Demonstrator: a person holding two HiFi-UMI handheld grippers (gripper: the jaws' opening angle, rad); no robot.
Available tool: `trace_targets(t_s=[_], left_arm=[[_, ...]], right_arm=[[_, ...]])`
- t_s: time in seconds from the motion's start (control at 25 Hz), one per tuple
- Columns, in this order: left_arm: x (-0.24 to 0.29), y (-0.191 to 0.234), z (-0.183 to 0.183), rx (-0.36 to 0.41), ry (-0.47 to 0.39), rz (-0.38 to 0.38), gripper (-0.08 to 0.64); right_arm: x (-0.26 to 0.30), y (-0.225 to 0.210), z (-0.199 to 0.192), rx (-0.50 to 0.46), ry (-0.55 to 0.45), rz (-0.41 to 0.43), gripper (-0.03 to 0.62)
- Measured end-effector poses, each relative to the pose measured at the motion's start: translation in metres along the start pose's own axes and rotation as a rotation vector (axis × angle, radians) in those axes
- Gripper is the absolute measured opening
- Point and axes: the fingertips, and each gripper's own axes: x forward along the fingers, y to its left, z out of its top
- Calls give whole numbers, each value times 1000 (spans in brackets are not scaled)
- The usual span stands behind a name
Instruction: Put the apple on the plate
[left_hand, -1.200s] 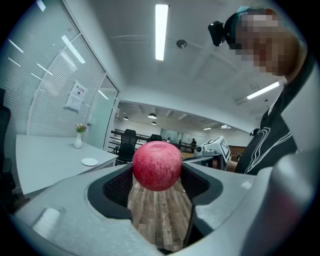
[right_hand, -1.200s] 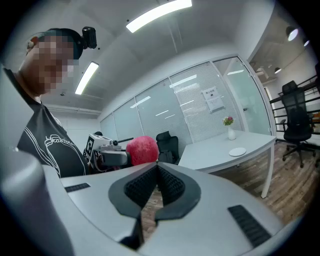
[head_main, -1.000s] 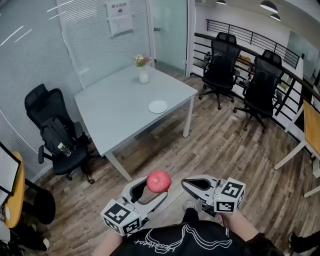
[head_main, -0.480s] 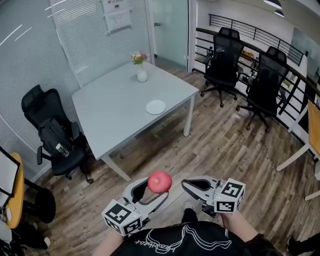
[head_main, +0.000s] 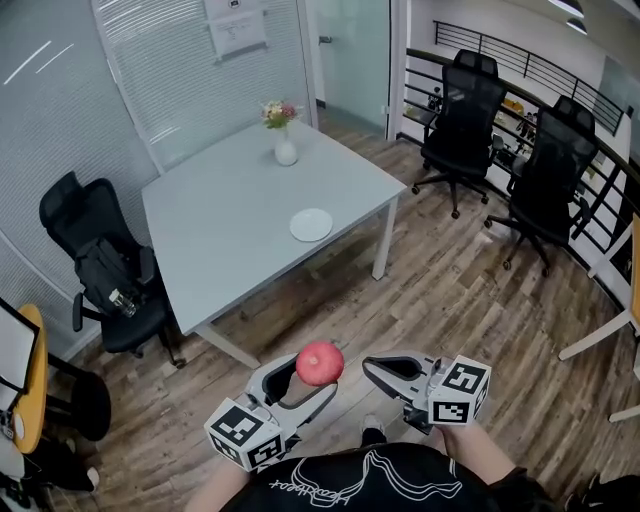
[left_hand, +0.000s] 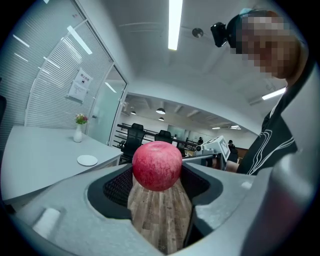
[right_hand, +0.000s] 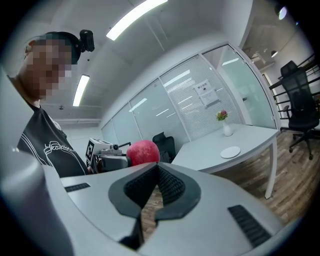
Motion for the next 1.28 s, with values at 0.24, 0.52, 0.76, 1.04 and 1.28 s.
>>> trace_targets(t_s=[0.24,0.52,0.76,1.04,1.28], left_arm=[[61,22,19,-15,-14,17,310],[119,32,34,-10,-28,30,310],[144,30,51,20,-61,43,310],[158,53,51,7,-52,40,310],[179,95,55,-12,-36,32,310]], right_arm=[[-8,-61,23,6,16,9,9],[-24,-116,47,-8,14,19,9],[-39,-138,65,-34,3,19,9],[-27,-162,66,-14,11,12,9],[-1,-197,73,14,21,1,9]])
